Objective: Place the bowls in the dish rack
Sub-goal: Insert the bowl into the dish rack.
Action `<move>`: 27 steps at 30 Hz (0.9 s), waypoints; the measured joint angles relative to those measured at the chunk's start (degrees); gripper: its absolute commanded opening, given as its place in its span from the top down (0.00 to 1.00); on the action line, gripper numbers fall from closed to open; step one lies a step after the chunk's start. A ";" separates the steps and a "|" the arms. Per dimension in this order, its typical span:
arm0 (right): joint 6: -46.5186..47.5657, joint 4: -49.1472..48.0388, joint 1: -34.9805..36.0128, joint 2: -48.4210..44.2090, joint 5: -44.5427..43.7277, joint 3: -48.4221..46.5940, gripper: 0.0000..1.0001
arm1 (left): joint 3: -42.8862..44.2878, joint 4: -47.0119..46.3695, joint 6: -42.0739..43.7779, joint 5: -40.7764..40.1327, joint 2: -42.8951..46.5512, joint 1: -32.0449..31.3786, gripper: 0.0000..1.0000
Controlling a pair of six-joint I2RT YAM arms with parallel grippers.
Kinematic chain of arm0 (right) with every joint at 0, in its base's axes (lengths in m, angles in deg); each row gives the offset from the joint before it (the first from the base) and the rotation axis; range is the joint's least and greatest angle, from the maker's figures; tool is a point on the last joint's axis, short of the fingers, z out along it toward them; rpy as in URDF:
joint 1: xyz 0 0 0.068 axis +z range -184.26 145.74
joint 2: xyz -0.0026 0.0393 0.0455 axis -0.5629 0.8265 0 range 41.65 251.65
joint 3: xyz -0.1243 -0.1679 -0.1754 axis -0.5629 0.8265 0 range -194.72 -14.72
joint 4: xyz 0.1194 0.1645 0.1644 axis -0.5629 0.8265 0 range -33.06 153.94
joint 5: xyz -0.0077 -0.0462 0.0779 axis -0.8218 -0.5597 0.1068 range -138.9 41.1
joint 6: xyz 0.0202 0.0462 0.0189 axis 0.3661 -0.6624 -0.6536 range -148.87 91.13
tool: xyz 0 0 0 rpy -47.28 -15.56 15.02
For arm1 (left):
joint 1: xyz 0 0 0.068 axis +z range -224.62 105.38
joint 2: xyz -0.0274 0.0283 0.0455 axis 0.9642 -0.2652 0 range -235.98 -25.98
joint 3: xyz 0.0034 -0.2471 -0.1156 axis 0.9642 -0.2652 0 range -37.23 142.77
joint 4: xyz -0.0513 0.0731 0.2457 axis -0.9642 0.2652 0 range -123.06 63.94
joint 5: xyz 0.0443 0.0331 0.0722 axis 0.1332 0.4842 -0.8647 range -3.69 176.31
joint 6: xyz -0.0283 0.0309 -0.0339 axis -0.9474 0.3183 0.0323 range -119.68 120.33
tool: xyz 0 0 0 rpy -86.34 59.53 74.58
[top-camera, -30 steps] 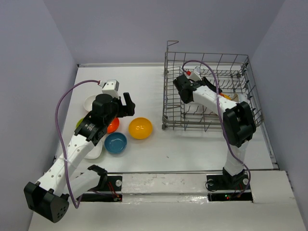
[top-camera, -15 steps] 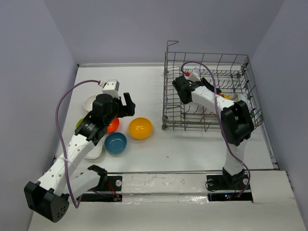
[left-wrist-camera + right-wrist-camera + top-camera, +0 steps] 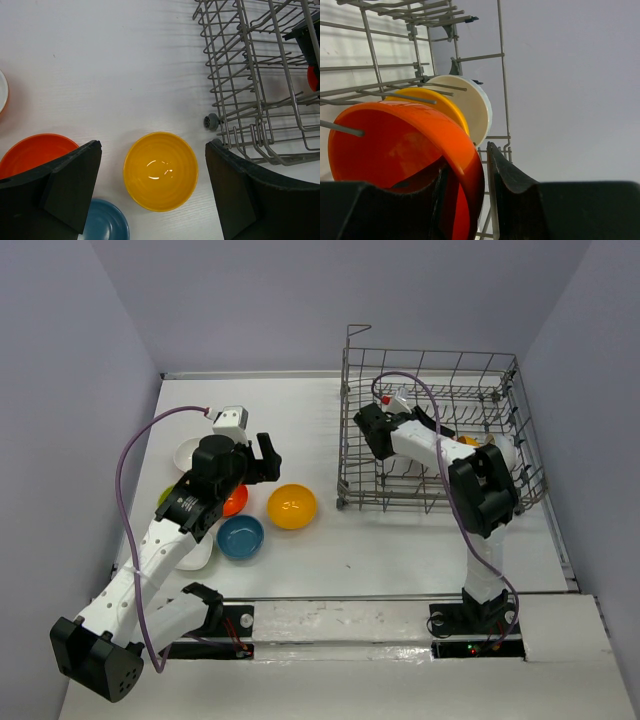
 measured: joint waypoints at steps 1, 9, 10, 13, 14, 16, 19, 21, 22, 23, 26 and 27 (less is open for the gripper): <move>-0.22 0.24 0.07 0.15 0.00 -0.15 0.67 | 0.00 0.00 0.02 0.00 0.00 0.00 0.07; -2.21 2.64 0.26 2.51 0.63 -1.79 0.64 | -0.74 -0.15 0.02 0.00 0.00 0.00 0.06; -2.54 2.91 0.26 2.89 0.79 -1.97 0.64 | -0.79 -0.17 0.02 0.00 0.00 0.00 0.06; -3.34 4.17 0.26 4.07 1.64 -2.14 0.64 | -0.85 -0.17 0.00 0.00 0.00 0.00 0.06; -3.58 4.48 0.26 4.22 1.75 -2.16 0.64 | -0.85 -0.17 0.02 0.02 0.00 0.00 0.06; -4.24 5.27 0.26 4.42 2.12 -2.56 0.63 | -0.85 -0.17 0.02 0.02 0.00 0.00 0.06; -4.81 5.99 0.26 4.55 2.56 -3.19 0.57 | -0.85 -0.20 0.02 0.07 0.00 0.00 0.06; -5.18 6.51 0.26 4.55 2.62 -3.50 0.55 | -0.85 -0.20 0.02 0.15 0.00 0.00 0.06; -5.33 6.67 0.26 4.55 2.75 -3.61 0.54 | -0.85 -0.20 0.02 0.17 0.00 0.00 0.06; -5.46 6.84 0.26 4.55 3.06 -3.74 0.52 | -0.85 -0.20 0.02 0.20 -0.02 0.00 0.06; -5.75 7.04 0.26 4.55 3.32 -3.89 0.50 | -0.85 -0.20 0.02 0.22 0.00 0.00 0.06; -5.77 7.08 0.26 4.55 3.39 -3.98 0.50 | -0.85 -0.20 0.02 0.22 0.00 0.00 0.06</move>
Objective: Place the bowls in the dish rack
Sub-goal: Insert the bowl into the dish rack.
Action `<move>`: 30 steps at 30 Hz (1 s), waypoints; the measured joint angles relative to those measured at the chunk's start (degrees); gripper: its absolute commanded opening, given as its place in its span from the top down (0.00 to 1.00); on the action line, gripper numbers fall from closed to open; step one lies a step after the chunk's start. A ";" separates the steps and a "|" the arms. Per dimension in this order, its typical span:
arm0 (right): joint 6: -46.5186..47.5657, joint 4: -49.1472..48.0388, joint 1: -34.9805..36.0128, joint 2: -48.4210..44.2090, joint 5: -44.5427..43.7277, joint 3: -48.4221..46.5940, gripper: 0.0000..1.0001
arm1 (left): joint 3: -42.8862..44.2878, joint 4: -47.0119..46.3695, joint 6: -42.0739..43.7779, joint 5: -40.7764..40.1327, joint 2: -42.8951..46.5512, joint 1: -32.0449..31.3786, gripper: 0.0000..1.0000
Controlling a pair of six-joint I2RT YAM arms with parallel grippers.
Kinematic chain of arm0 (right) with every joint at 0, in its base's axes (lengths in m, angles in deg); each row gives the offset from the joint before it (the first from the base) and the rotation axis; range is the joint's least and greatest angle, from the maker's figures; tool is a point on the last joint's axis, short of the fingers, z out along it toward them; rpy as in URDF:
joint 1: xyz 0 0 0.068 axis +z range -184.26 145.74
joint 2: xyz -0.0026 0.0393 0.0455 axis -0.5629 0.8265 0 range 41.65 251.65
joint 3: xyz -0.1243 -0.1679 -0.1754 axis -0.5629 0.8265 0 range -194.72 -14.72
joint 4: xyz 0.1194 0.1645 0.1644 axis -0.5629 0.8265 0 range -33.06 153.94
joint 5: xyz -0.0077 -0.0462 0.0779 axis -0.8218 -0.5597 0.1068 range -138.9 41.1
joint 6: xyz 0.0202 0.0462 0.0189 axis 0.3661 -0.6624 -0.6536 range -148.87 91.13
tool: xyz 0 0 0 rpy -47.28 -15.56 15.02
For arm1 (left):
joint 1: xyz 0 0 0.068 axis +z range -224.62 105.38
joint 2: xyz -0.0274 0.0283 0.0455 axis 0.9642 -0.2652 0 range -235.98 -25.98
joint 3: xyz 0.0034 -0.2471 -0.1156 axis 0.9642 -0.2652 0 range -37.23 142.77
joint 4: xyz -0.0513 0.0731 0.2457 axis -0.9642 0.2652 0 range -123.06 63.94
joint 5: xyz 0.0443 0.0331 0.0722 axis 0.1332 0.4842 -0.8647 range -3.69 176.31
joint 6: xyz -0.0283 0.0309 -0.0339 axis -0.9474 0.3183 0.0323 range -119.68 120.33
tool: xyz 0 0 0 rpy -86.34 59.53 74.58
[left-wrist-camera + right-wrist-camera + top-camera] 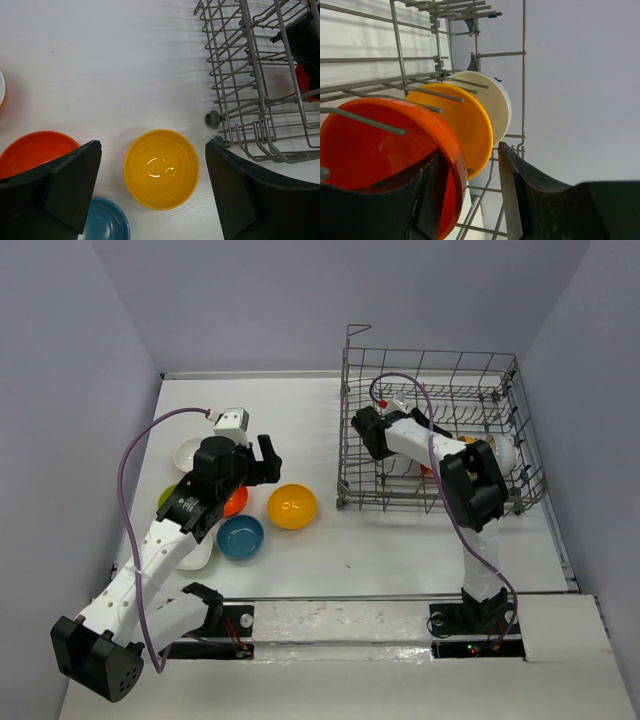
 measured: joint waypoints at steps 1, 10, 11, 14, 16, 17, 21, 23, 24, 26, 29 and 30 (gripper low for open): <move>-0.04 0.07 0.00 0.00 0.13 -0.09 0.50 | 0.00 0.00 0.00 0.00 0.00 0.00 0.06; -0.68 0.33 0.00 0.00 1.88 -0.52 0.45 | 0.00 0.00 0.00 0.00 0.00 0.00 0.06; -0.87 0.52 0.00 0.00 2.34 -0.59 0.45 | 0.00 0.00 0.00 0.00 0.00 0.00 0.06; -1.29 1.03 0.00 0.00 3.54 -0.94 0.42 | 0.00 0.00 0.00 0.00 -0.02 0.00 0.06; -1.51 1.25 0.00 0.00 4.83 -1.31 0.42 | 0.00 0.02 0.00 -0.02 -0.02 0.00 0.06; -1.66 1.27 0.20 -0.02 5.57 -1.51 0.42 | 0.00 0.02 0.00 -0.04 -0.02 0.00 0.06; -2.19 1.44 0.79 -0.57 8.68 -1.81 0.41 | 0.00 0.02 0.00 -0.35 -0.07 0.00 0.06; -2.36 1.53 1.27 -1.29 10.25 -1.92 0.41 | 0.00 0.04 0.00 -0.68 -0.15 0.00 0.06; -2.54 1.66 1.53 -1.92 11.28 -2.05 0.41 | 0.00 0.04 0.00 -0.96 -0.22 0.00 0.06; -2.73 2.10 1.88 -2.95 12.59 -2.36 0.41 | 0.00 0.04 0.02 -1.40 -0.50 0.00 0.06; -2.97 2.56 1.86 -5.14 15.17 -3.06 0.41 | 0.00 0.26 0.02 -2.19 -1.03 0.00 0.06; -3.04 2.56 1.88 -6.01 16.04 -3.48 0.41 | 0.00 0.31 0.02 -2.54 -1.20 0.00 0.06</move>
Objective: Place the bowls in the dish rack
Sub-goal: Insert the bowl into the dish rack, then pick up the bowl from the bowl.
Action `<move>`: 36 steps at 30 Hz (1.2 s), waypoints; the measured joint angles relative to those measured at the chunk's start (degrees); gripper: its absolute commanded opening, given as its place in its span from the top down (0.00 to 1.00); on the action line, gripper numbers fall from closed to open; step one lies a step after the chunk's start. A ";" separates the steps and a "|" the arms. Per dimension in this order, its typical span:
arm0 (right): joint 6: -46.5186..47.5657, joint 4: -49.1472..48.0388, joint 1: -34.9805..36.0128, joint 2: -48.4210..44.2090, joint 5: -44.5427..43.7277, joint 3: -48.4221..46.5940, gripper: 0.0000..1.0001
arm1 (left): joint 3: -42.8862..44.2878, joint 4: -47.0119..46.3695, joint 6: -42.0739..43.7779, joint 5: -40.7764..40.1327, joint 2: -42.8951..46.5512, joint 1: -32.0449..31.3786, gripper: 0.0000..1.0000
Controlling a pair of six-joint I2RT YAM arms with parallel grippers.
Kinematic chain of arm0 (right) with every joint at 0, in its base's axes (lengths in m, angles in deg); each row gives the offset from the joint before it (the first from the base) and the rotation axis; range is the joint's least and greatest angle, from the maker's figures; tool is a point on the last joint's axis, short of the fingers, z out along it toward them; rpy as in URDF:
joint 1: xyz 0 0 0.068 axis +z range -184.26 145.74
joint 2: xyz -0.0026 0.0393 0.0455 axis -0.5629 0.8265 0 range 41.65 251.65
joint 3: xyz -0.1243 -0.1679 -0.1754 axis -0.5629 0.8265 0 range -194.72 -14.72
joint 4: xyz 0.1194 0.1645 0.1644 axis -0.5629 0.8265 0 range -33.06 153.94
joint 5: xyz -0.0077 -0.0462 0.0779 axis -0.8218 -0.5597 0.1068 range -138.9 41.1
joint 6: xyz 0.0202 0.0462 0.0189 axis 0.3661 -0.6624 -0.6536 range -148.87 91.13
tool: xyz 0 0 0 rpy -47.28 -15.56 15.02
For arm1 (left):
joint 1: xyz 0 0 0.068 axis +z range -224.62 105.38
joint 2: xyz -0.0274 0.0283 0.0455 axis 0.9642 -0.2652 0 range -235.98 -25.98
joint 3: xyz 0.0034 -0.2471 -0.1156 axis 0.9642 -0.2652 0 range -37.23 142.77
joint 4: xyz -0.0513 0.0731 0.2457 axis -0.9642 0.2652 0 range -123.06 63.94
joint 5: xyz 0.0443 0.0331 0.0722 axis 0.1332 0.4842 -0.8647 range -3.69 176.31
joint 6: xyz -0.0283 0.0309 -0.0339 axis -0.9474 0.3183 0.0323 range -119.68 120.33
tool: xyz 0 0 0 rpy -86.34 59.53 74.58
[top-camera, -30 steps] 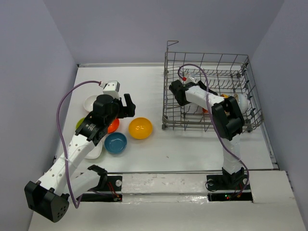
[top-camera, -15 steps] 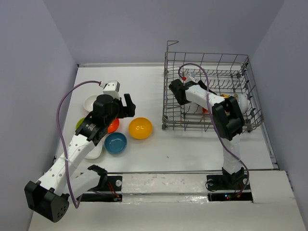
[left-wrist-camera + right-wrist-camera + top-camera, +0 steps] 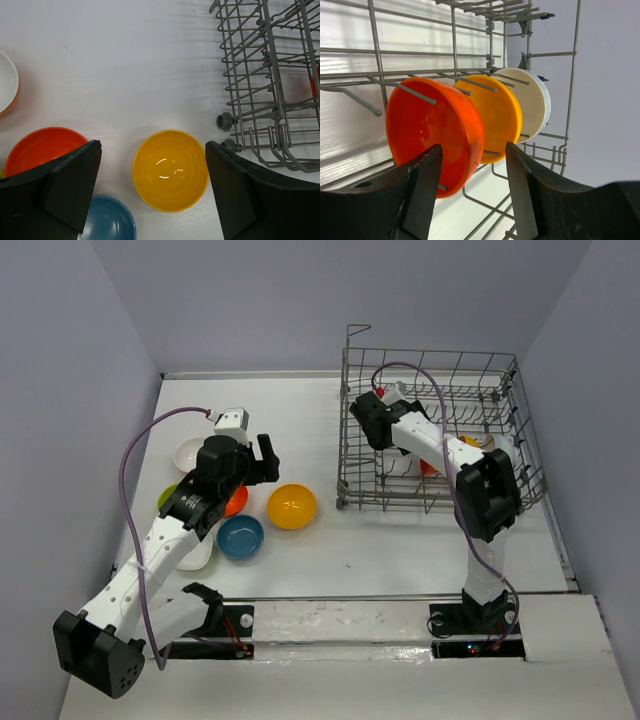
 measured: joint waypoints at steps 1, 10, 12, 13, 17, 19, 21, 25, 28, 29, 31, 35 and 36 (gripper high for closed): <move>-0.04 0.00 0.00 -0.52 0.48 -0.24 0.41 | 0.00 0.00 0.00 -0.33 -0.15 0.00 0.06; -1.31 0.11 0.02 -10.40 6.36 -2.10 0.37 | 0.00 0.85 -0.07 -4.87 -1.73 0.00 0.06; -2.25 0.46 0.02 -12.92 7.91 -2.67 0.32 | 0.00 1.36 -0.11 -6.56 -1.88 0.00 0.05; -2.67 0.35 0.02 -14.47 9.01 -2.84 0.30 | 0.00 1.62 -0.24 -7.69 -2.01 0.00 0.05; -3.80 -0.22 0.02 -22.05 13.55 -2.69 0.30 | 0.00 2.80 -1.22 -12.41 -3.13 0.07 0.05; -4.24 -0.72 0.02 -27.34 15.56 -2.29 0.29 | 0.00 3.48 -1.86 -14.36 -4.20 0.20 0.05; -4.59 -1.90 0.02 -32.61 17.51 -1.79 0.27 | 0.07 4.24 -2.58 -16.04 -5.53 0.66 0.05; -5.33 -4.50 0.02 -42.99 21.03 0.85 0.24 | 0.20 5.90 -3.98 -18.40 -8.68 2.99 0.05; -5.73 -5.97 0.02 -47.17 23.96 3.21 0.24 | 0.20 6.32 -4.83 -17.75 -9.81 8.57 0.05; -5.84 -6.51 0.02 -48.04 25.16 4.26 0.24 | 0.20 6.40 -5.20 -17.33 -9.88 11.54 0.05; -5.92 -7.56 0.02 -48.76 26.91 6.01 0.24 | 0.20 6.40 -5.75 -17.20 -9.84 14.82 0.05; -6.14 -9.75 0.02 -48.87 32.63 10.80 0.24 | 0.20 6.49 -7.02 -17.35 -9.84 17.68 0.04; -6.14 -10.12 0.02 -48.83 33.51 11.45 0.24 | 0.20 6.54 -7.43 -17.31 -9.84 18.27 0.05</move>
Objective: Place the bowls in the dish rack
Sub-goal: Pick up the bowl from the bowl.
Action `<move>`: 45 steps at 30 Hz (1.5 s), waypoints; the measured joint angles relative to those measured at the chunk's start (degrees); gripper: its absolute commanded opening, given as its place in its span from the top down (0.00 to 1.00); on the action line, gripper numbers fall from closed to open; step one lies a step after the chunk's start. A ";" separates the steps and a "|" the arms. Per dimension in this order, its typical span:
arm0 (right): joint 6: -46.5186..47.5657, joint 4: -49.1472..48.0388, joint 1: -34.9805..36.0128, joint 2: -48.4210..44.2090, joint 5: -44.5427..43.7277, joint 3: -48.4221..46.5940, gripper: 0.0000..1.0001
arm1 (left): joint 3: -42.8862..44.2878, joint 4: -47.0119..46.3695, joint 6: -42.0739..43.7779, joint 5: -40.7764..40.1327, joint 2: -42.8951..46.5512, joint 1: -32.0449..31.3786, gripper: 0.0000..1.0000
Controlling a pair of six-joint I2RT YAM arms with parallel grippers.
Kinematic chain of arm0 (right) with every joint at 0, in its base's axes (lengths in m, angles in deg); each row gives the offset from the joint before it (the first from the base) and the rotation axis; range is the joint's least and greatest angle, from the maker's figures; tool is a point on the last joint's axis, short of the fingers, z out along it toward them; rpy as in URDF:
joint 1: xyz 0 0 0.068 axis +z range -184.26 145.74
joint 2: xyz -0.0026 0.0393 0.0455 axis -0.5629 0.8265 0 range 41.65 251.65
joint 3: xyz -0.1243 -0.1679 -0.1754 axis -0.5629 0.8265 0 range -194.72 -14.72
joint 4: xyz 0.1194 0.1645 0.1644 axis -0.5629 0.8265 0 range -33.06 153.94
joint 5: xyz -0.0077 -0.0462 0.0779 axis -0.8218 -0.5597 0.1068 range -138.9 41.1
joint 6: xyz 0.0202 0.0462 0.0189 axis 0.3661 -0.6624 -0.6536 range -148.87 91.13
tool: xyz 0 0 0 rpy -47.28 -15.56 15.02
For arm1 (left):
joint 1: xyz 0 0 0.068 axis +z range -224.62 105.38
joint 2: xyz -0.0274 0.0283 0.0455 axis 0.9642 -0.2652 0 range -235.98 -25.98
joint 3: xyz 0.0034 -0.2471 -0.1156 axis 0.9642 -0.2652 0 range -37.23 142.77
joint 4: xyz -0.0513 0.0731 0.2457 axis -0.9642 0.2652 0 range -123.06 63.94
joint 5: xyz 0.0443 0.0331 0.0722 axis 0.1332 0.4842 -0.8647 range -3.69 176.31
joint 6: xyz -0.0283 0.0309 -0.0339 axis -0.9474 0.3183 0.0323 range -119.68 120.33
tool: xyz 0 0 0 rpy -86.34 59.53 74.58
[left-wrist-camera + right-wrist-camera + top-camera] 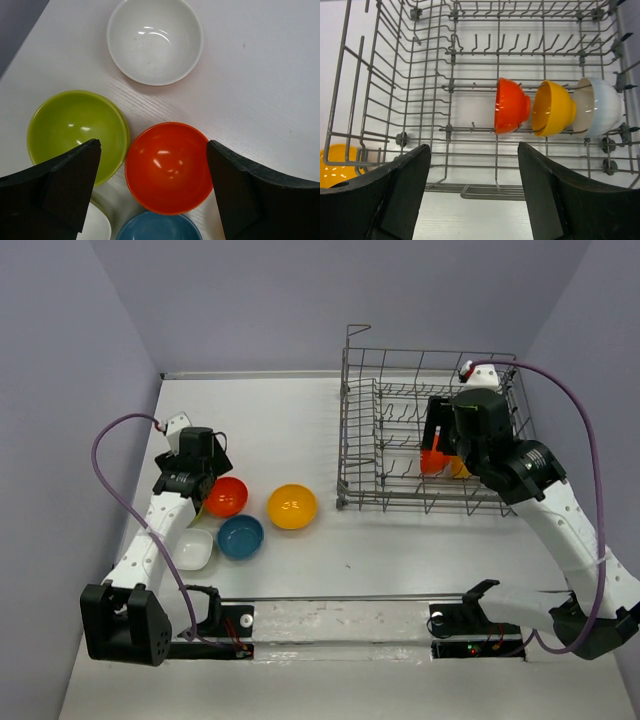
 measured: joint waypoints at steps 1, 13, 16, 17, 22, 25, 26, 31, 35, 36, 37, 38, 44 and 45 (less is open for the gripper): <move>0.00 -0.35 0.00 0.11 1.29 0.68 0.24 | 0.09 0.15 -0.33 0.09 0.00 0.46 0.05; -0.59 -3.63 0.00 -1.40 9.90 2.75 0.23 | 0.61 1.18 -3.13 0.83 -0.70 6.86 0.05; -0.61 -3.65 0.00 -2.58 10.34 3.43 0.23 | 0.63 1.22 -3.48 1.57 -0.81 9.31 0.06; -0.63 -3.61 0.00 -2.91 10.47 3.58 0.23 | 0.66 1.20 -3.54 1.79 -0.92 9.88 0.06; -0.63 -3.76 0.00 -3.39 11.21 3.85 0.23 | 0.63 1.18 -3.63 3.28 -2.12 12.83 0.11; -0.70 -3.87 0.00 -3.39 11.72 4.09 0.23 | 0.31 0.66 -3.80 4.42 -2.78 13.88 0.14; -0.74 -3.93 0.00 -3.39 11.87 4.17 0.23 | -0.09 0.31 -4.00 4.85 -2.97 14.10 0.14; -0.81 -4.02 0.00 -3.39 12.46 4.35 0.23 | -1.51 -0.02 -4.59 6.40 -4.04 14.43 0.17; -0.81 -4.07 0.00 -3.41 12.68 4.81 0.23 | -1.79 -0.13 -4.61 6.56 -4.13 14.43 0.19; -0.81 -4.04 0.00 -3.41 12.68 4.81 0.23 | -1.79 -0.13 -4.61 6.56 -4.13 14.43 0.19; -0.81 -4.09 0.00 -3.41 12.70 4.81 0.23 | -1.79 -0.13 -4.61 6.56 -4.13 14.43 0.20; -0.81 -4.11 0.00 -3.43 12.74 4.81 0.23 | -1.79 -0.15 -4.63 6.56 -4.15 14.43 0.21; -0.81 -4.11 0.00 -3.52 13.11 4.81 0.23 | -1.79 -0.48 -4.79 6.60 -6.73 14.45 0.30; -0.81 -4.13 0.00 -3.61 13.14 4.83 0.23 | -1.79 -0.57 -4.83 6.73 -7.58 14.45 0.32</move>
